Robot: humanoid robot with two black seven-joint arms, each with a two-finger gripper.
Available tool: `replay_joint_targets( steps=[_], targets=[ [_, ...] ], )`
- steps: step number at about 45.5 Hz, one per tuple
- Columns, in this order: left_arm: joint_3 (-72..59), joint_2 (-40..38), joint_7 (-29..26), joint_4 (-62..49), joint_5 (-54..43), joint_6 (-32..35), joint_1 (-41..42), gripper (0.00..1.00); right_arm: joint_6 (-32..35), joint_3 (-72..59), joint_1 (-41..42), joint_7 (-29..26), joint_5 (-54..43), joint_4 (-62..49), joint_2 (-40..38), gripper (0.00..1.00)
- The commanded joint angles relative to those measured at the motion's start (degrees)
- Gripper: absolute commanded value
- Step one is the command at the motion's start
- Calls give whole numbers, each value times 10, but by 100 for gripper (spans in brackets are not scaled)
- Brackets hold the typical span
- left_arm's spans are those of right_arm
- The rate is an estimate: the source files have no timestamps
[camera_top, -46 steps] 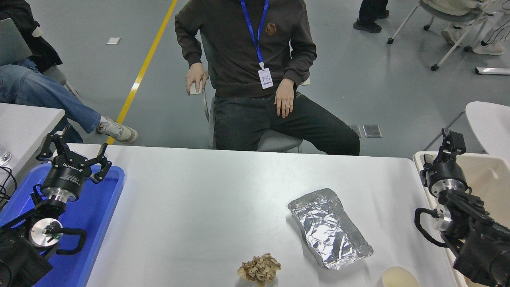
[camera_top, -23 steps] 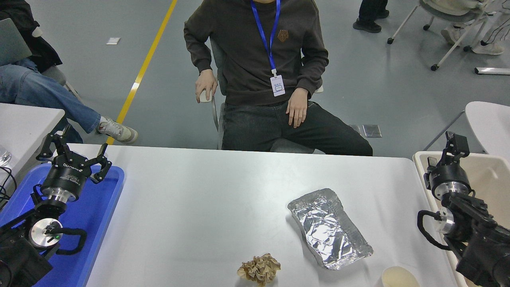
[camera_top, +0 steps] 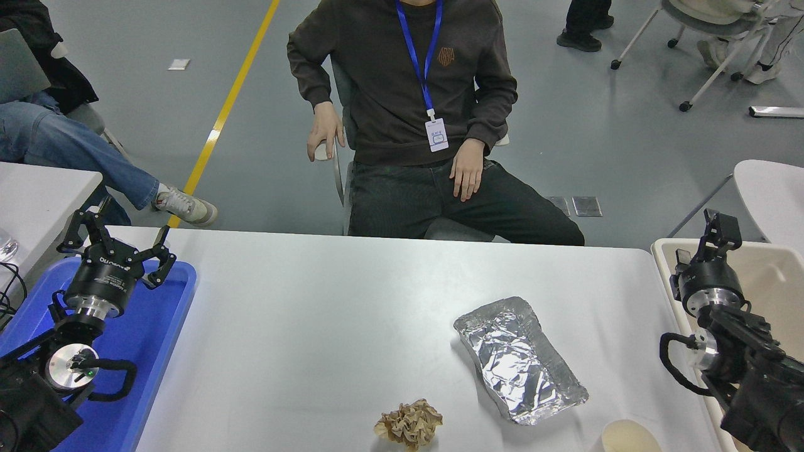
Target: Clean the table surface
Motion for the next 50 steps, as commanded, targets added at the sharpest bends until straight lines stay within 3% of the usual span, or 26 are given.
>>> replay_joint_targets(
  steps=[1,22,38,50],
  targets=[
    [0,0,0,0,0,0,0,100,2,-2,2,0,0,-14,-2,98],
    [0,0,0,0,0,0,0,100,5,-17,7,0,-9,0,-30,98],
    [0,0,0,-1,0,0,0,100,9,-252,82,0,-21,70,-158,98],
    [0,0,0,-1,0,0,0,100,47,-472,182,0,-175,104,-233,98]
  ],
)
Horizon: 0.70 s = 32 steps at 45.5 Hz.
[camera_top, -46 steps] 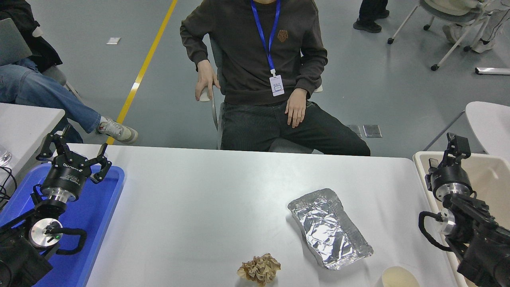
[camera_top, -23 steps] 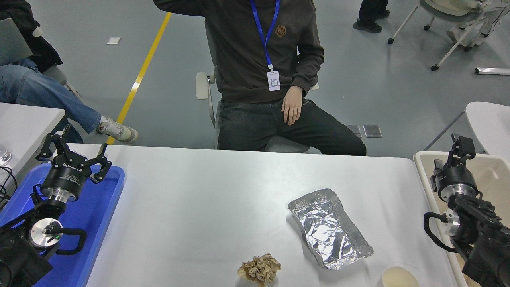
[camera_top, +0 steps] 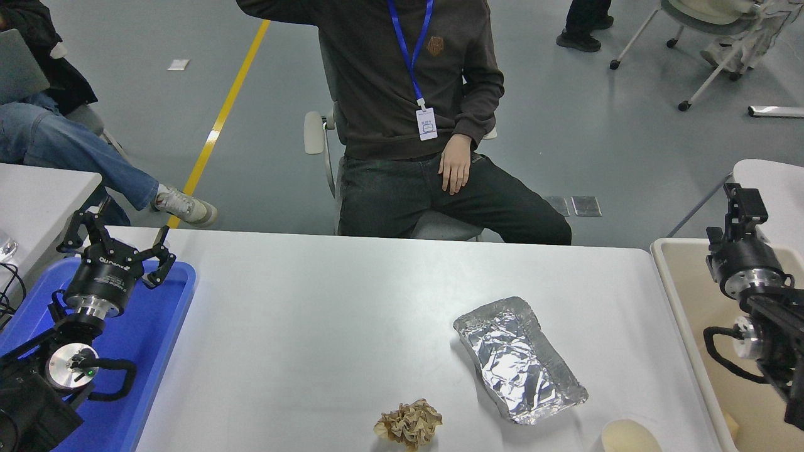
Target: Clean the table surface
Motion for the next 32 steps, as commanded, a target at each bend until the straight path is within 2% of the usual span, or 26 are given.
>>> replay_joint_targets(
  steps=[1,8,16,32],
  targets=[
    [0,0,-1,0,0,0,0,100,40,-176,82,-1,-115,34,-72,98],
    [0,0,-1,0,0,0,0,100,105,-214,129,0,-227,53,-106,98],
    [0,0,0,0,0,0,0,100,144,-217,175,3,-363,105,-149,98],
    [0,0,0,-1,0,0,0,100,240,-220,275,7,-536,243,-189,98]
  ],
)
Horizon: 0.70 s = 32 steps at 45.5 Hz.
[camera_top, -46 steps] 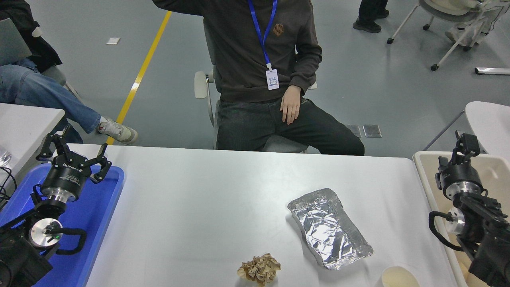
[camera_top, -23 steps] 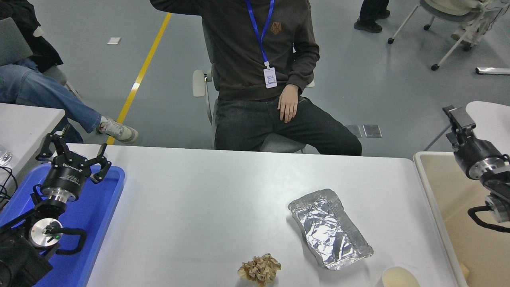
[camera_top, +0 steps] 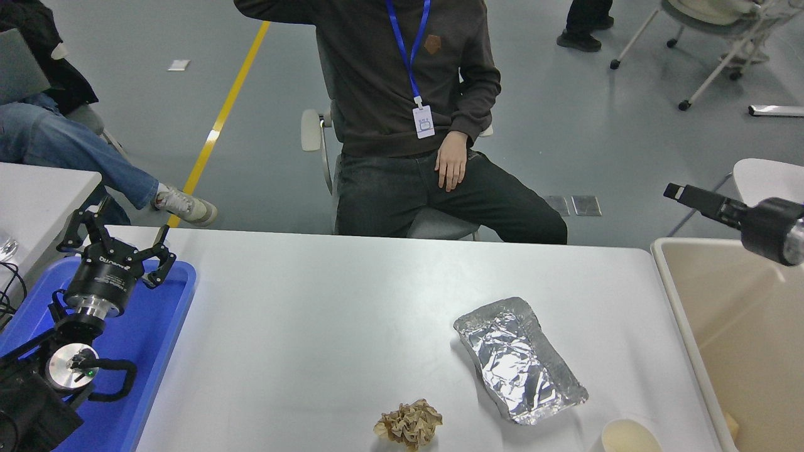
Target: Clean the table surface
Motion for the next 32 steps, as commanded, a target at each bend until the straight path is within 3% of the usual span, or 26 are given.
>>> replay_joint_targets(
  steps=[1,16,32],
  targets=[
    [0,0,0,0,0,0,0,100,73,-16,68,2,-139,77,-24,98],
    [0,0,0,0,0,0,0,100,76,-275,181,4,-195,93,35,98],
    [0,0,0,0,0,0,0,100,78,-300,201,42,-361,200,-28,98]
  ],
)
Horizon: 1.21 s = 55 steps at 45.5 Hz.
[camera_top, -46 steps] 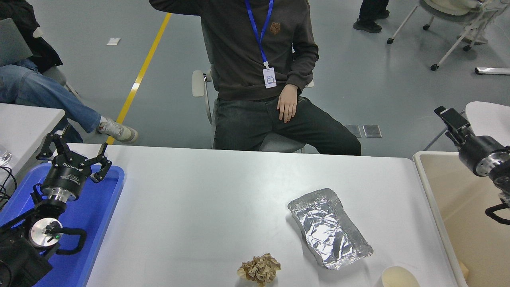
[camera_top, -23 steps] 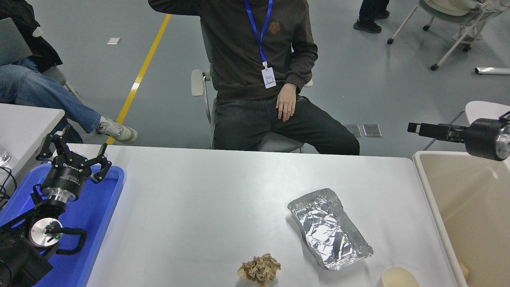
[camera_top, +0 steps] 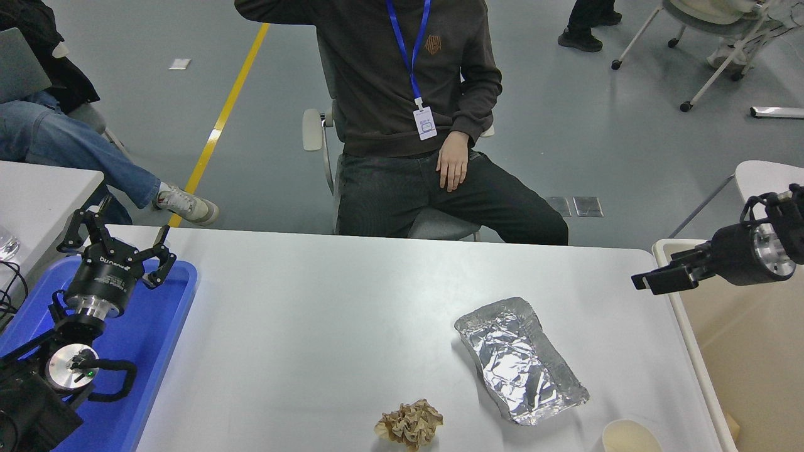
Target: Clean the table surface
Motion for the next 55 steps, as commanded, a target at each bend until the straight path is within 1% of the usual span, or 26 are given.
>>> replay_joint_targets(
  steps=[1,4,14,20,28,32,43,55],
  targets=[
    [0,0,0,1,0,0,0,100,4,-35,22,24,-125,76,-41,98],
    [1,0,-1,0,0,0,0,100,4,-34,21,33,-151,96,-47,98],
    [0,0,0,1,0,0,0,100,-1,-27,-14,34,-163,158,-64,98],
    [0,0,0,1,0,0,0,100,-6,-4,-47,34,-160,159,-65,98],
    [1,0,0,0,0,0,0,100,-6,86,-139,33,-156,158,-61,98],
    [1,0,0,1,0,0,0,100,-5,119,-173,32,-156,157,-58,98],
    [1,0,0,1,0,0,0,100,-10,139,-215,30,-156,152,-57,98],
    [0,0,0,0,0,0,0,100,-49,142,-254,29,-157,105,-39,98]
  ],
)
